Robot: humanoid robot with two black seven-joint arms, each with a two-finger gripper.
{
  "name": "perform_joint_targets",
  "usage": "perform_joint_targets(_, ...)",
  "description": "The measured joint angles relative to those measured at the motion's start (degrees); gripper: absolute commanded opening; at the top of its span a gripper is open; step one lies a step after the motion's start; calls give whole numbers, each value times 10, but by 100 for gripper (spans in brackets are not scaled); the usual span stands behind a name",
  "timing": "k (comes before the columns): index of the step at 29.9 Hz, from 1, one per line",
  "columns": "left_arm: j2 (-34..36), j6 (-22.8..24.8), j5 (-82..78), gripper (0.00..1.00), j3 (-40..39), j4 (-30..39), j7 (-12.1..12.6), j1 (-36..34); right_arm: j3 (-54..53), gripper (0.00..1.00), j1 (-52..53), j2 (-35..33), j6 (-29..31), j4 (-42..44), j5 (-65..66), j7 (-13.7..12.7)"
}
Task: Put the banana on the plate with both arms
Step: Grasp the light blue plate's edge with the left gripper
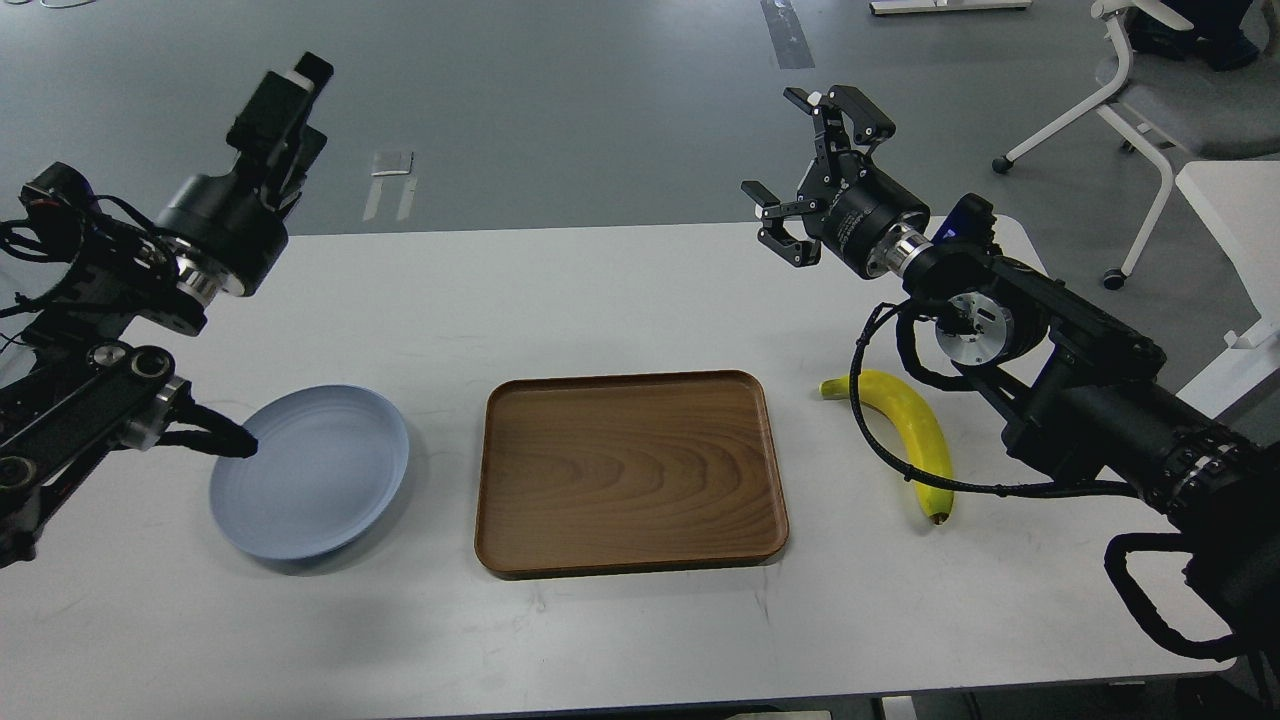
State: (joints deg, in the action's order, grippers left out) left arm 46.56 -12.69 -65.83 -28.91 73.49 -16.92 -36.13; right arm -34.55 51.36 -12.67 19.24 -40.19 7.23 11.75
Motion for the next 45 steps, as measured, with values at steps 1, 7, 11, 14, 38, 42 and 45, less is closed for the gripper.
perform_joint_targets(1, 20, -17, -24, 98, 34, -4, 1, 0, 0, 100, -2, -2, 0, 0, 0, 0)
perform_joint_targets(7, 59, -136, -93, 98, 203, -82, -3, 12, -1, 100, -10, -4, -2, -1, 0, 0)
perform_joint_targets(11, 73, -152, -94, 97, 274, -117, -17, 34, 0, 100, -15, -4, -5, -2, 0, 0)
perform_joint_targets(14, 79, -153, -88, 86, 286, -122, -33, 59, 5, 100, -15, -4, -6, -4, 0, 0)
perform_joint_targets(38, 72, -153, -30, 55, 288, -162, -51, 124, 12, 100, -24, -11, -18, -4, 0, 1)
perform_joint_targets(42, 69, -153, -29, 59, 288, -162, -51, 124, 12, 100, -28, -11, -22, -4, 0, 1)
perform_joint_targets(45, 68, -153, -29, 65, 288, -161, -51, 124, 12, 100, -29, -11, -23, -5, 0, 1)
